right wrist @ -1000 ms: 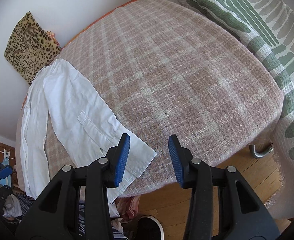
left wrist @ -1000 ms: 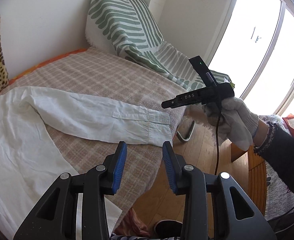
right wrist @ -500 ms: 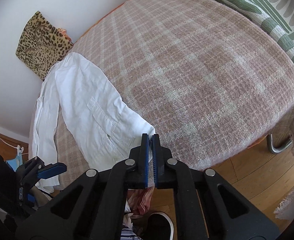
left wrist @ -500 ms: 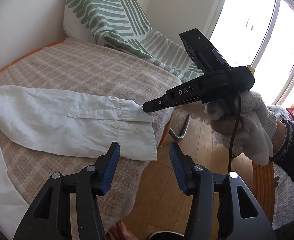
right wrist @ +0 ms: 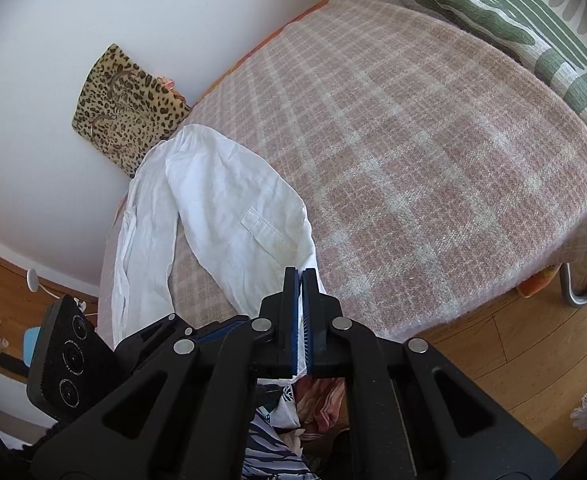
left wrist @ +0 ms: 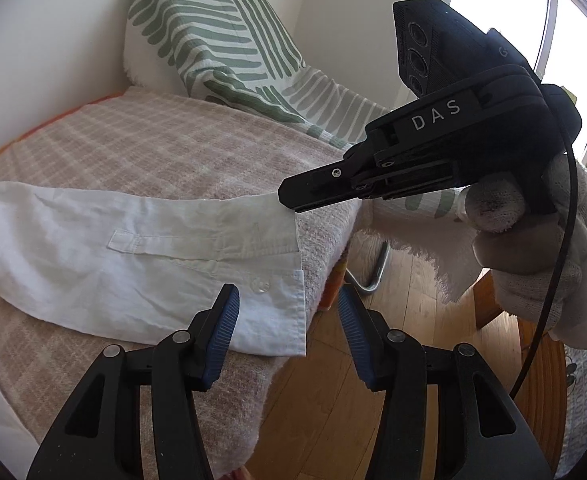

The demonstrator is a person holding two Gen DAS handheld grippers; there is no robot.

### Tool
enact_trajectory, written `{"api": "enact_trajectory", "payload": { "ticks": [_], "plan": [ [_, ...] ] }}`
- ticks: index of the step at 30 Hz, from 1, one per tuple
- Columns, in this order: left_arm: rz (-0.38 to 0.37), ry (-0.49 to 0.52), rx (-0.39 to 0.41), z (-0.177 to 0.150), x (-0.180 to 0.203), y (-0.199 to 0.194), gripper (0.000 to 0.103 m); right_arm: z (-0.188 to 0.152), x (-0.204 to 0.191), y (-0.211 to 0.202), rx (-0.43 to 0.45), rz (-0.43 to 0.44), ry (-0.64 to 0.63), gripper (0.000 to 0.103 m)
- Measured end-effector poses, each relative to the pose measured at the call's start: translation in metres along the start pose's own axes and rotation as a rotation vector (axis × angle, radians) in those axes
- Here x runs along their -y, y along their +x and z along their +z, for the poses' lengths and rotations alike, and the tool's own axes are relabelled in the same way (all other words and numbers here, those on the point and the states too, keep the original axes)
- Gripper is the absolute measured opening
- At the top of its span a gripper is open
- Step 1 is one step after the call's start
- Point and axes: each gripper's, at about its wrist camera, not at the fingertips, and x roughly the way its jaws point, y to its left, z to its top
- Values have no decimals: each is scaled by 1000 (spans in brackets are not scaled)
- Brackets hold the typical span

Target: Fold small clothes

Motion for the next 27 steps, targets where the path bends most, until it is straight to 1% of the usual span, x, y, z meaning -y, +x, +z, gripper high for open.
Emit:
{"api": "enact_trajectory", "payload": {
  "ticks": [2,5,9,12,13,14,15,17,18,21,23,25,26,27],
  "plan": [
    [-6,-33,8,0,-1,4,50,0,-8,-4,1,36,1,3],
    [16,-72,33,1,-5,7,50,-2,-26,-6,-8,68,-20,3],
    [32,-177,92,2,-15,4,50,-5,-45,-5,-18,90,-39,3],
    [30,-190,121,2,-18,2,50,-5,-53,-2,-23,102,-39,3],
    [27,-195,128,2,-19,1,44,-5,-54,-1,-27,104,-32,3],
    [-1,-205,134,1,-21,0,26,-5,-55,1,-32,111,-26,3],
    [-37,-216,143,0,-23,-1,18,-5,-58,4,-39,122,-21,3],
    [-50,-240,173,-1,-27,-7,7,-6,-59,6,-47,128,-18,3],
    [-62,-252,182,-1,-29,-10,3,-7,-59,5,-48,129,-18,3],
    [-78,-278,202,-3,-35,-20,1,-7,-61,2,-47,152,-30,3],
    [-74,-277,216,-5,-38,-28,0,-3,-63,-1,-52,185,-41,3],
    [-67,-276,225,-7,-39,-36,0,5,-60,-2,-50,190,-31,4],
    [-61,-270,237,-8,-39,-41,0,11,-58,-2,-44,193,-28,5],
    [-55,-264,244,-10,-38,-46,0,18,-55,-1,-41,197,-22,12]
  ]
}}
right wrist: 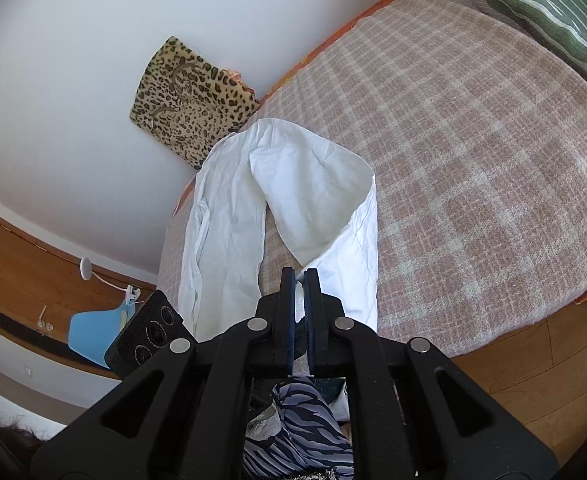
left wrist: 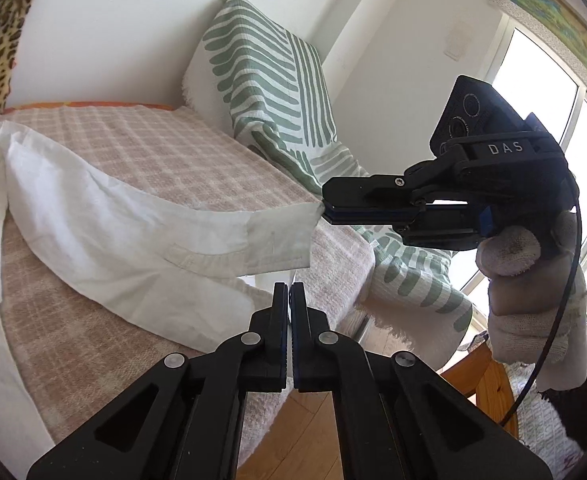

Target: Fold small clothes

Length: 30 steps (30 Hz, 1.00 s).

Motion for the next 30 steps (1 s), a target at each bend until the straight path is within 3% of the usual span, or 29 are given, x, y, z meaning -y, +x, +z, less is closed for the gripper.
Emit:
{"api": "enact_trajectory", "payload": {
  "ticks": [2,8,10,11,13,15,17,19,25,30],
  "plan": [
    [8,19,-5,-1,1,-3,0,15,5,5,11,21,4,17],
    [52,18,-48,-8,-10,1,0,39,8,27,20,-195,-60,17],
    [53,30,-69,-10,-10,7,0,35,20,28,2,-283,-70,28],
    [54,37,-86,-11,-7,10,0,31,30,25,7,-296,-43,29],
    [58,61,-99,-13,2,17,3,21,56,14,14,-290,31,29],
    [60,93,-115,-13,14,27,14,11,75,-2,40,-297,81,29],
    [65,125,-136,-11,29,39,40,0,91,-21,76,-308,118,30],
    [75,151,-155,-8,45,56,51,-10,103,-41,117,-313,149,30],
    [169,194,-236,1,78,113,52,-30,120,-88,205,-339,183,31],
    [286,227,-300,-6,81,145,52,-33,125,-103,234,-326,204,31]
  ]
}}
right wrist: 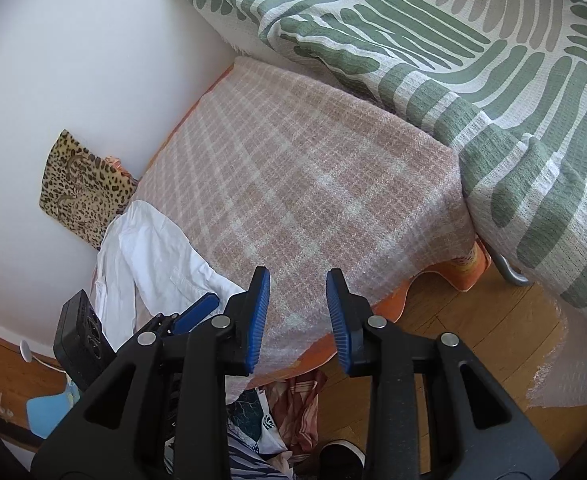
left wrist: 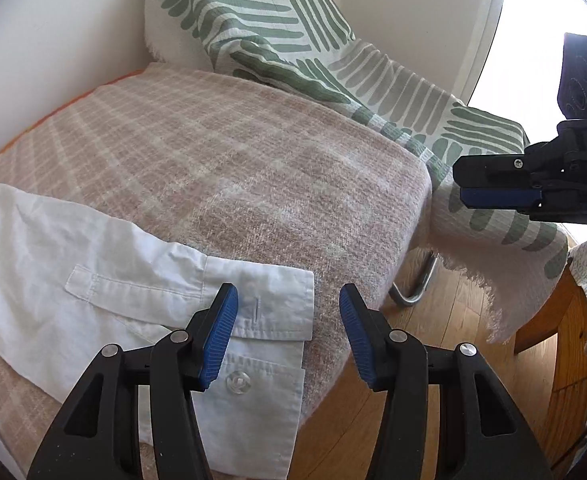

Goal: Fold small clothes
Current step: 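Grasp the other sleeve cuff with the left tool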

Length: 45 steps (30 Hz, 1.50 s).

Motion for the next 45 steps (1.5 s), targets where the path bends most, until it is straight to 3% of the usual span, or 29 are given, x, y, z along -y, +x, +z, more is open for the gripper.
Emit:
{"api": "enact_trajectory", "payload": {
  "ticks": [4,5,6,8,10,15,21,24,28,34,37,39,41,42,45],
  "plan": [
    [26,47,35,-7,6,0,48,2,-2,-1,6,19,-2,31],
    [27,50,52,-7,5,0,33,2,-3,0,8,23,1,31],
    [24,33,65,-7,-1,-1,25,2,-5,1,8,32,2,31],
    [-64,-67,61,-5,-25,-2,4,3,-10,2,8,38,-5,31],
    [-148,-179,49,-4,-48,-4,4,3,-16,2,13,41,-18,31],
    [-222,-276,135,-16,-71,-42,1,11,-37,11,5,64,-53,31],
    [-202,-266,227,-36,-84,-89,1,32,-87,47,-55,105,-149,31],
    [-201,-257,220,-39,-87,-89,1,32,-106,73,-126,28,-206,31],
    [-200,-216,210,-41,-79,-83,1,17,-93,96,-241,-7,-195,31],
    [-220,-190,183,-42,-70,-70,1,-4,-61,111,-312,-50,-152,31],
    [-217,-170,170,-41,-63,-64,14,-8,-61,109,-318,-10,-150,27],
    [-220,-137,168,-39,-56,-61,16,-12,-67,108,-310,-5,-165,10],
    [-195,-89,149,-39,-46,-55,23,-12,-73,105,-295,22,-162,6],
    [-176,-69,143,-39,-42,-52,36,-12,-75,102,-288,40,-155,5],
    [-163,-50,143,-37,-35,-44,40,-11,-89,94,-259,64,-173,3]
  ]
}}
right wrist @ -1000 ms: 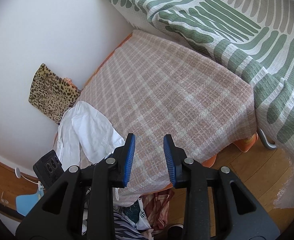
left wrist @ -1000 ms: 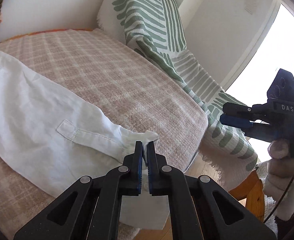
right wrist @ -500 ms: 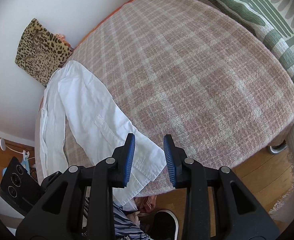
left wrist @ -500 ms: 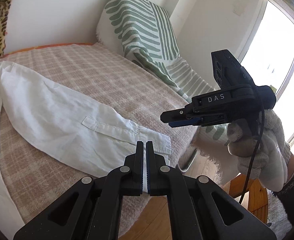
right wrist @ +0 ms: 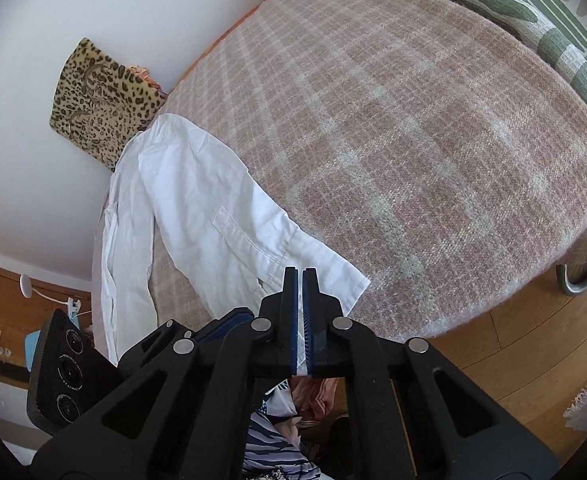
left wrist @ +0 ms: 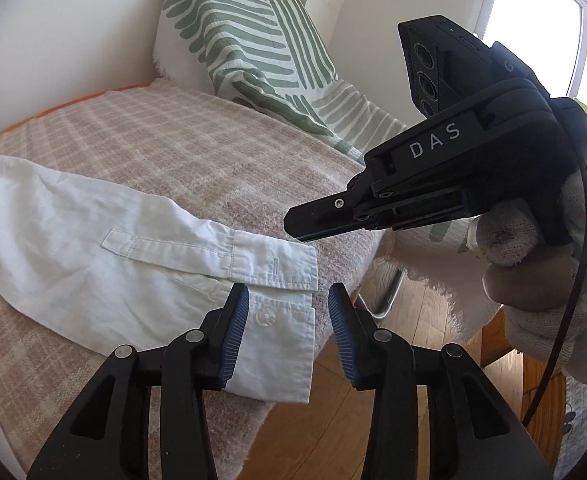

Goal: Fold small clothes
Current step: 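Grasp the other sleeve cuff with the left tool, then pinch the white sleeve cuff with the left tool and lift it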

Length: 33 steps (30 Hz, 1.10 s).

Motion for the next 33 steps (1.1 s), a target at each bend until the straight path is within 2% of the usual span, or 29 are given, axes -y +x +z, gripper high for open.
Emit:
{"api": "enact_trajectory", "payload": {
  "ticks": [3,4,7,8,10,11,13,15,16,17,19,23,27,28,29,31,32,33],
  "plan": [
    [8,-25,-6,5,-1,11,40,2,-10,-6,22,2,-10,2],
    [7,-27,-19,6,-1,15,40,2,-13,-7,29,-39,-30,2],
    [-40,-26,7,3,-5,13,40,6,-9,-6,18,-135,-57,3],
    [-32,-29,4,2,-7,13,40,8,-2,-2,-10,-119,-40,5],
    [-43,-46,-2,-1,-12,12,40,11,11,4,-23,-123,-7,29],
    [-43,-45,-1,-1,-13,12,40,12,15,7,-28,-130,-7,33],
    [-37,-30,-1,-1,-10,12,40,11,22,17,-66,-118,3,35],
    [-22,-12,-1,-1,-6,14,40,10,19,19,-64,-119,-8,32],
    [-21,-12,3,-1,-5,14,42,9,17,20,-71,-115,-7,8],
    [-25,-11,5,-2,-4,15,47,9,16,22,-88,-97,-2,5],
    [-19,-6,12,-2,-2,16,49,7,11,22,-81,-105,-11,4],
    [-5,32,26,-2,4,21,52,4,-1,16,-61,-31,-8,3],
    [15,17,34,3,4,26,52,1,-14,5,-47,38,-9,3],
    [10,5,40,3,2,27,48,1,-15,2,-43,52,2,3],
    [16,-8,50,1,0,27,32,1,-16,0,-40,55,8,3],
    [3,-72,67,-2,-14,25,12,-1,-15,-2,-45,57,4,3],
    [-35,-121,78,-2,-25,24,6,-2,-14,-2,-52,72,11,3],
    [-66,-167,83,-3,-34,23,5,-3,-13,-2,-59,87,23,3]
  ]
}}
